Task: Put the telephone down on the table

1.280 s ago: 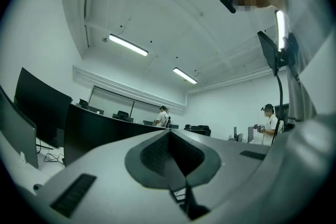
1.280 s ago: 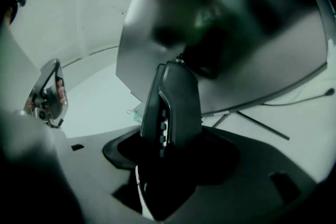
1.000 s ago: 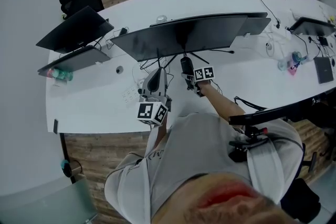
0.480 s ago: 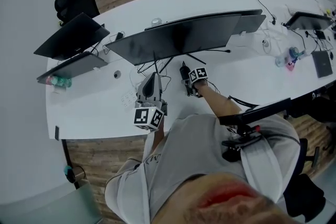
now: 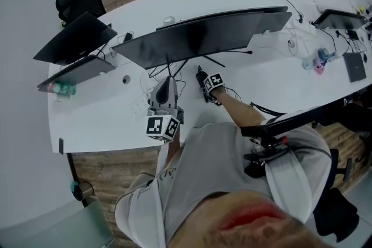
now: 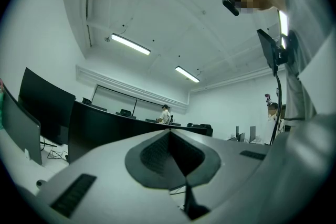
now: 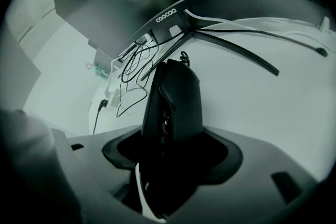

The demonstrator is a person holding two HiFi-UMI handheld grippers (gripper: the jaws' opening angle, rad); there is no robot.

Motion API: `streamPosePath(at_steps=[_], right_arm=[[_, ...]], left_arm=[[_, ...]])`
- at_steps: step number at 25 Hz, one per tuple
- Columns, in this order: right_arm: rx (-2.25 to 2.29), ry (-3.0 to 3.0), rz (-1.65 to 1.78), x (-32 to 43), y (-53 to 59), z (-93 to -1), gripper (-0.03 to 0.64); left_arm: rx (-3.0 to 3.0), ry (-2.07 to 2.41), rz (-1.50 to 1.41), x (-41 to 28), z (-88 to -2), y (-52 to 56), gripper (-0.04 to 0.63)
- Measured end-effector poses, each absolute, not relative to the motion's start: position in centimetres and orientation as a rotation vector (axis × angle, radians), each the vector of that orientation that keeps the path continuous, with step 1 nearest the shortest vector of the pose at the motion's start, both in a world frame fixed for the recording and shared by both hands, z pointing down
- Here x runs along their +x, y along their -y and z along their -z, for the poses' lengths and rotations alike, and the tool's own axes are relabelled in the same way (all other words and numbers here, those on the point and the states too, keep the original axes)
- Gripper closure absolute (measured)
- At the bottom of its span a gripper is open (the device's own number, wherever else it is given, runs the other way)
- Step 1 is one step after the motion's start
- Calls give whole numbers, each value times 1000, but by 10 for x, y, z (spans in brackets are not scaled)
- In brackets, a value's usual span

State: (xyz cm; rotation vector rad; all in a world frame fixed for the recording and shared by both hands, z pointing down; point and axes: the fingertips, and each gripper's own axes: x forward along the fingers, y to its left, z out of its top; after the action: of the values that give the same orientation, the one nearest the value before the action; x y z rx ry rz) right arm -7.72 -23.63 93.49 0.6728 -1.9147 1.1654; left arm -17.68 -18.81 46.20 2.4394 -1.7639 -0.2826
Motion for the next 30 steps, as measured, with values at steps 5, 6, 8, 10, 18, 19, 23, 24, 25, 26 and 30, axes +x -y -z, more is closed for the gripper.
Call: streamPosePath(at_steps=[5, 6, 8, 10, 18, 19, 23, 24, 25, 26, 30], right_arm=[[687, 1903, -1078, -77, 236, -934, 330], [702, 1897, -1082, -76, 235, -934, 330], [742, 1885, -1056, -72, 238, -934, 322], [775, 1873, -1017, -64, 245, -935, 319], [909, 1917, -1030, -37, 261, -920, 319], [925, 1938, -1028, -36, 264, -916, 319], [919, 1984, -998, -36, 271, -906, 319], [898, 1987, -994, -36, 269, -906, 322], [879, 1990, -995, -37, 267, -907, 337], [867, 1992, -999, -36, 265, -908, 341], [836, 2019, -1063, -41, 264, -909, 347]], left_arm=[[2429, 1771, 280, -176, -463, 186, 584], [2423, 1774, 278, -177, -463, 184, 584], [2411, 1782, 275, -179, -465, 182, 584], [2402, 1789, 279, -181, -466, 181, 584], [2421, 1772, 273, -178, -461, 184, 584], [2424, 1766, 269, -177, -462, 184, 584], [2438, 1743, 265, -173, -462, 187, 584], [2436, 1740, 268, -171, -463, 187, 584], [2436, 1738, 269, -170, -463, 187, 584], [2438, 1735, 267, -168, -463, 187, 584], [2452, 1734, 257, -169, -464, 184, 584]])
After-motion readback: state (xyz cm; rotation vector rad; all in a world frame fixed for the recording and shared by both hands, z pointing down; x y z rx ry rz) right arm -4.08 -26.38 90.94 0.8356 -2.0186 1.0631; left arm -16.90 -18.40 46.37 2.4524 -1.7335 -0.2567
